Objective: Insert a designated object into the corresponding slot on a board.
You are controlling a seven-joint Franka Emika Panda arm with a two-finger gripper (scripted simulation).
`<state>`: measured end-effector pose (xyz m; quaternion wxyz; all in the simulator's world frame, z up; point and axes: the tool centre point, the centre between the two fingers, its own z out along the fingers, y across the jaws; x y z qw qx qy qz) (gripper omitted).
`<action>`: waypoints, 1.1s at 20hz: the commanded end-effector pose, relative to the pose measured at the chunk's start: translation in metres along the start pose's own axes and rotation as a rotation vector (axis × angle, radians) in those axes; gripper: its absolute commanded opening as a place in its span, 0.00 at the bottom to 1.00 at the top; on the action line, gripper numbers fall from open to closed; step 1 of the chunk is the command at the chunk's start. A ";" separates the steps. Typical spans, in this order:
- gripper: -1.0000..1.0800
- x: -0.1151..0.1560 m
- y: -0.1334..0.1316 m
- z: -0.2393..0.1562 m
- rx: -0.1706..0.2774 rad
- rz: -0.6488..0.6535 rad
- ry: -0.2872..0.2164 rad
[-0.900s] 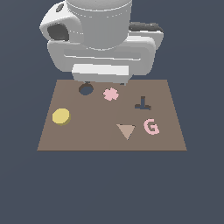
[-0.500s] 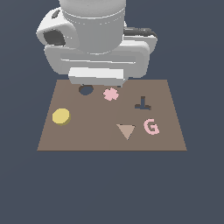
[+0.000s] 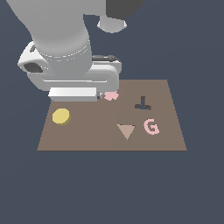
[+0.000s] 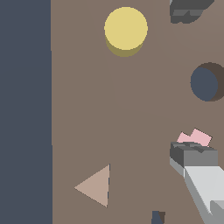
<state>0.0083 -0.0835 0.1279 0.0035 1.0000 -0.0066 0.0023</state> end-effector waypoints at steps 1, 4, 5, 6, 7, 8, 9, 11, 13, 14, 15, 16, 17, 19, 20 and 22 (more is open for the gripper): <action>0.96 0.004 0.020 0.016 0.001 -0.012 -0.001; 0.96 0.009 0.044 0.036 0.003 -0.027 -0.002; 0.96 0.011 0.051 0.041 0.004 -0.032 -0.002; 0.96 0.013 0.057 0.047 0.004 -0.036 -0.003; 0.96 0.015 0.063 0.052 0.005 -0.040 -0.003; 0.96 0.016 0.069 0.056 0.005 -0.043 -0.003; 0.96 0.018 0.074 0.060 0.005 -0.047 -0.003; 0.96 0.021 0.082 0.067 0.006 -0.052 -0.004; 0.96 0.023 0.088 0.072 0.007 -0.056 -0.004; 0.96 0.024 0.091 0.074 0.007 -0.058 -0.004; 0.96 0.025 0.093 0.076 0.007 -0.059 -0.004; 0.96 0.025 0.094 0.077 0.007 -0.060 -0.004; 0.96 0.026 0.095 0.078 0.007 -0.061 -0.004; 0.96 0.026 0.097 0.079 0.007 -0.061 -0.004; 0.96 0.026 0.097 0.079 0.007 -0.062 -0.004; 0.96 0.026 0.096 0.079 0.007 -0.060 -0.005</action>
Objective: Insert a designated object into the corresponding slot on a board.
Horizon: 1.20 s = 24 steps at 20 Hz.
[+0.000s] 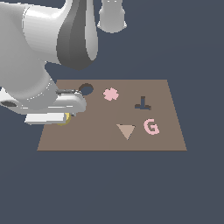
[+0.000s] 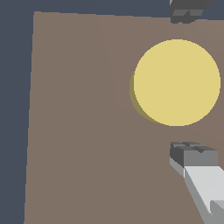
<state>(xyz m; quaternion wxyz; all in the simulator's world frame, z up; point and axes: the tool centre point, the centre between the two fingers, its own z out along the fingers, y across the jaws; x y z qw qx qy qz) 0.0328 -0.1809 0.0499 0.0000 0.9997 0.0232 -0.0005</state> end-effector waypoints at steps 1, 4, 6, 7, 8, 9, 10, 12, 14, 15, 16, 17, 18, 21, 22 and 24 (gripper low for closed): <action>0.96 0.000 0.000 0.001 0.000 0.000 0.000; 0.96 0.001 0.000 0.010 0.000 -0.001 0.000; 0.96 0.001 0.000 0.016 0.000 -0.002 0.001; 0.96 0.001 0.000 0.018 0.000 -0.002 0.001; 0.96 0.001 0.000 0.020 0.000 -0.002 0.001; 0.96 0.001 0.000 0.020 0.000 -0.002 0.001; 0.00 0.001 0.000 0.020 0.000 -0.002 0.001; 0.00 0.001 0.000 0.020 0.000 -0.002 0.001; 0.00 0.001 0.000 0.020 0.000 -0.002 0.001; 0.00 0.001 0.000 0.020 0.000 -0.002 0.001; 0.00 0.001 0.000 0.020 0.000 -0.002 0.001; 0.00 0.001 0.000 0.020 0.000 -0.002 0.001; 0.00 0.001 0.000 0.020 0.000 -0.002 0.001; 0.00 0.002 0.000 0.019 0.000 -0.002 0.002; 0.00 0.002 0.000 0.019 0.000 -0.002 0.002; 0.00 0.001 0.001 0.019 0.000 0.005 0.002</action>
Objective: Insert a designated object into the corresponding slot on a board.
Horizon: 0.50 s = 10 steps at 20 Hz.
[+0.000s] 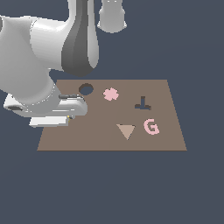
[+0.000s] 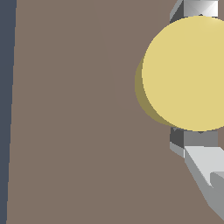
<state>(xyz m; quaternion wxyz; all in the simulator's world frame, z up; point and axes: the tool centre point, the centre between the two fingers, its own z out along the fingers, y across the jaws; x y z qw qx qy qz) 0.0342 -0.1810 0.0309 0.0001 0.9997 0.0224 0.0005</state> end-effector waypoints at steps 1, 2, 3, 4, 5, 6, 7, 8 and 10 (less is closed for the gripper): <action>0.00 -0.001 0.001 0.000 0.000 0.010 0.000; 0.00 -0.001 0.001 0.000 0.000 0.018 0.000; 0.00 -0.002 0.002 0.000 0.000 0.027 0.000; 0.00 -0.002 0.002 0.000 0.000 0.038 0.000; 0.00 -0.003 0.003 0.000 0.000 0.051 0.000; 0.00 -0.004 0.004 0.000 0.000 0.065 0.000; 0.00 -0.005 0.004 0.000 0.000 0.081 0.000; 0.00 -0.006 0.005 0.000 0.000 0.099 0.000; 0.00 -0.008 0.007 -0.001 0.000 0.140 0.000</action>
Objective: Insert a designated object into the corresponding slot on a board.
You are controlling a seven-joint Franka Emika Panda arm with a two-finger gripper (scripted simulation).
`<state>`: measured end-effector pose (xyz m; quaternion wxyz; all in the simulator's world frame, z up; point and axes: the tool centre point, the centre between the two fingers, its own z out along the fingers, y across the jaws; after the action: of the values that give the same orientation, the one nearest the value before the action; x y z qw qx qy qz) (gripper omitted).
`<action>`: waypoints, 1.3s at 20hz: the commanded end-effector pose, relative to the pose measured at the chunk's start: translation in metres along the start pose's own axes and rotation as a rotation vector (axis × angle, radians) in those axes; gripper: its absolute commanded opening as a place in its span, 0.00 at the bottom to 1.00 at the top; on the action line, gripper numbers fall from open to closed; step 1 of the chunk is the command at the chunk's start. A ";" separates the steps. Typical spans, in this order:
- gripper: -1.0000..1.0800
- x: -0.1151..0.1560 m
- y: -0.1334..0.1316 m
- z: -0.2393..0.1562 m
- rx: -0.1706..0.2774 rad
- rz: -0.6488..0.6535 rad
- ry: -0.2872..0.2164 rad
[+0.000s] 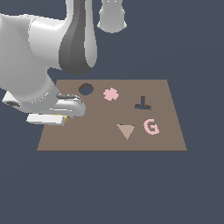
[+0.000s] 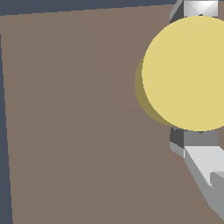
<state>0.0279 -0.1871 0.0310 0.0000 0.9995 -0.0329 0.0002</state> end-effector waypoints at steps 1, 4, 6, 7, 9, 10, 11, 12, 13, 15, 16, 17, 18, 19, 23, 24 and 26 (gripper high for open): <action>0.00 -0.003 0.003 -0.001 0.000 0.052 0.001; 0.00 -0.007 0.007 -0.001 0.000 0.131 0.001; 0.00 -0.011 0.010 -0.001 0.000 0.192 0.001; 0.00 -0.013 0.012 -0.001 0.000 0.225 0.001; 0.00 -0.018 0.014 -0.002 0.000 0.296 0.001; 0.00 -0.021 0.016 -0.002 0.000 0.334 0.001; 0.00 -0.023 0.017 -0.002 0.000 0.373 0.001; 0.00 -0.026 0.019 -0.002 0.000 0.414 0.001; 0.00 -0.030 0.020 -0.002 0.000 0.457 0.001; 0.00 -0.036 0.022 -0.003 0.000 0.546 0.001; 0.00 -0.040 0.023 -0.003 0.000 0.592 0.001; 0.00 -0.043 0.023 -0.003 0.000 0.638 0.001; 0.00 -0.047 0.024 -0.003 0.000 0.683 0.001; 0.00 -0.051 0.024 -0.003 0.000 0.728 0.001; 0.00 -0.065 0.024 -0.004 0.000 0.907 0.001; 0.00 -0.068 0.024 -0.004 0.000 0.951 0.001; 0.00 -0.075 0.022 -0.005 0.000 1.038 0.000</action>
<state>-0.0434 -0.2059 0.0350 0.0000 0.8689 -0.4950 0.0001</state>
